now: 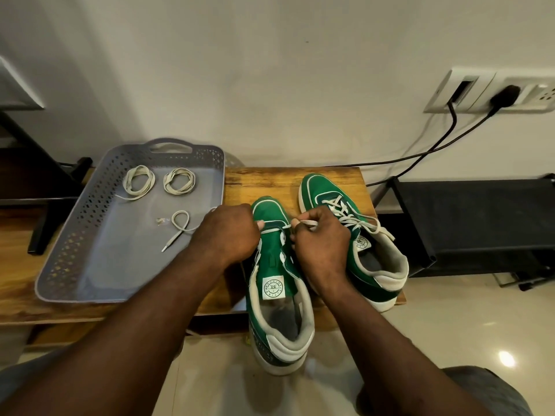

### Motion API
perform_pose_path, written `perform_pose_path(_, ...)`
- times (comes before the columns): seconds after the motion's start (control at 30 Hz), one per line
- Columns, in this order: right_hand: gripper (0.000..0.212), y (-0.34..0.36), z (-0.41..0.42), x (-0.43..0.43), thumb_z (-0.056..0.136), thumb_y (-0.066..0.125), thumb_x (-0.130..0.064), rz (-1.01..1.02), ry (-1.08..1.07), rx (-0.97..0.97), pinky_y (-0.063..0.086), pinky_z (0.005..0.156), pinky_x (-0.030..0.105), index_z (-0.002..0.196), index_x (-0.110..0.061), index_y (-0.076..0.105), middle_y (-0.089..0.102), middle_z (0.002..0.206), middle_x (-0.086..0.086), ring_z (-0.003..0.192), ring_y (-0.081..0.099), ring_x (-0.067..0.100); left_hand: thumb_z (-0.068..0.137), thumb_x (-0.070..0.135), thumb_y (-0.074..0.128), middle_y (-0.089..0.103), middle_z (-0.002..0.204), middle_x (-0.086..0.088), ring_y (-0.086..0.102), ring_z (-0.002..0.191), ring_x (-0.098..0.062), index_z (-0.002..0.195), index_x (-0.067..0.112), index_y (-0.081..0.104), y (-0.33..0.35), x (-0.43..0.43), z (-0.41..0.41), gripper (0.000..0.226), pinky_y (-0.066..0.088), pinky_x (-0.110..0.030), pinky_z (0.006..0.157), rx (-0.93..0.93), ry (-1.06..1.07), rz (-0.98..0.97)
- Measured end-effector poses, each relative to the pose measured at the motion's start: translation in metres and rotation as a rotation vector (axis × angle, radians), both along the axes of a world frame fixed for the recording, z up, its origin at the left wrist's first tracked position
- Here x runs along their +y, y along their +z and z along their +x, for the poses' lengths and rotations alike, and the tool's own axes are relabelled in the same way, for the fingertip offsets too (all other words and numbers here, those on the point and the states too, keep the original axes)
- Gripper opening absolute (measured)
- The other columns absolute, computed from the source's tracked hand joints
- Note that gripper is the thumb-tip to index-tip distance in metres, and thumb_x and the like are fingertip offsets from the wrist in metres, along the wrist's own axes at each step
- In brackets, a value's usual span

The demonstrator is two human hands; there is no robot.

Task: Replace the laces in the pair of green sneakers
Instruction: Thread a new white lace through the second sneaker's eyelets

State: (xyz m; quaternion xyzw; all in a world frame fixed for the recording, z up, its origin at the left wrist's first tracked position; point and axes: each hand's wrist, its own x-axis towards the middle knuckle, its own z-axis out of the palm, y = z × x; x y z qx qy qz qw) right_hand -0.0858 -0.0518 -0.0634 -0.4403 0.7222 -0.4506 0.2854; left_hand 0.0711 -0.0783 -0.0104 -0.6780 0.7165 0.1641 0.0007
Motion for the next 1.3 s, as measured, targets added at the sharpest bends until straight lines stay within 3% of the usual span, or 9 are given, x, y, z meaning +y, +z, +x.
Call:
perform_pose_path(0.13,0.021,-0.007,0.000,0.000,0.094,0.070,-0.017,-0.039,-0.030,-0.050,0.065,0.067,0.046,0.087,-0.033,0.059,0.075,0.081,-0.003,0.071,0.075,0.014,0.103,0.033,0.058,0.069,0.115,-0.011,0.064,0.104,-0.032,0.116,0.019,0.066,-0.003,0.004,-0.004,0.022,0.042,-0.033,0.076,-0.059,0.021,-0.004)
perform_pose_path(0.33,0.020,-0.007,0.003,0.003,0.097,0.069,-0.014,-0.057,-0.010,-0.048,0.065,0.069,0.044,0.091,-0.030,0.059,0.075,0.081,-0.003,0.073,0.075,0.011,0.098,0.016,0.055,0.068,0.115,-0.015,0.059,0.091,-0.030,0.118,0.008,0.067,-0.003,0.005,-0.016,0.025,0.044,-0.036,0.071,-0.078,0.165,0.010)
perform_pose_path(0.5,0.016,0.022,-0.008,0.008,0.091,0.074,-0.025,-0.034,0.063,0.139,0.057,0.072,0.033,0.104,-0.025,0.064,0.070,0.082,-0.008,0.074,0.067,0.010,0.099,0.034,0.064,0.068,0.114,-0.011,0.065,0.101,-0.033,0.117,0.019,0.067,0.010,0.004,-0.011,0.023,0.046,-0.035,0.072,-0.121,0.095,-0.077)
perform_pose_path(0.6,0.023,0.046,-0.011,0.016,0.091,0.080,-0.028,-0.133,0.161,0.057,0.051,0.064,0.021,0.107,-0.032,0.064,0.068,0.074,-0.008,0.071,0.067,0.003,0.092,0.046,0.071,0.073,0.098,-0.004,0.068,0.089,-0.027,0.095,0.024,0.072,0.024,0.000,0.003,0.022,0.057,-0.037,0.079,0.088,0.126,-0.055)
perform_pose_path(0.7,0.028,0.072,-0.018,0.024,0.093,0.079,-0.020,-0.210,0.315,-0.161,0.058,0.079,0.030,0.117,-0.026,0.065,0.073,0.078,0.002,0.078,0.074,0.010,0.093,0.027,0.077,0.077,0.080,-0.005,0.071,0.075,-0.016,0.085,0.017,0.075,0.051,0.005,0.017,0.013,0.059,-0.041,0.082,0.662,0.199,0.092)
perform_pose_path(0.83,0.027,0.108,-0.023,0.037,0.097,0.070,-0.005,-0.269,0.327,-0.529,0.046,0.057,0.015,0.123,-0.003,0.064,0.067,0.075,0.010,0.057,0.061,0.001,0.098,0.019,0.069,0.071,0.073,0.000,0.046,0.043,-0.001,0.103,0.009,0.075,0.094,0.026,0.025,0.012,0.032,-0.025,0.055,0.986,0.232,0.144)
perform_pose_path(0.93,0.024,0.149,-0.023,0.045,0.097,0.069,-0.006,-0.266,0.342,-0.508,0.044,0.055,0.020,0.121,-0.004,0.067,0.071,0.080,0.010,0.056,0.056,0.003,0.101,0.018,0.065,0.073,0.079,0.000,0.034,0.048,-0.008,0.105,0.011,0.077,0.130,0.043,0.032,0.014,0.024,-0.021,0.049,1.164,0.258,0.107)
perform_pose_path(1.03,0.019,0.197,-0.027,0.050,0.099,0.068,-0.006,-0.266,0.386,-0.446,0.040,0.050,0.011,0.118,-0.002,0.068,0.074,0.090,0.016,0.049,0.055,-0.001,0.101,0.013,0.063,0.076,0.087,-0.006,0.031,0.049,-0.010,0.104,0.012,0.079,0.178,0.059,0.031,0.016,0.023,-0.022,0.048,1.216,0.239,0.004)
perform_pose_path(1.3,0.014,0.295,-0.014,0.066,0.102,0.065,-0.021,-0.356,0.443,-0.336,0.037,0.049,0.023,0.107,-0.009,0.071,0.078,0.088,0.007,0.053,0.053,0.016,0.104,0.015,0.059,0.081,0.093,0.002,0.037,0.060,-0.012,0.106,0.017,0.078,0.272,0.101,0.027,0.019,0.030,-0.024,0.050,1.106,0.188,-0.135)
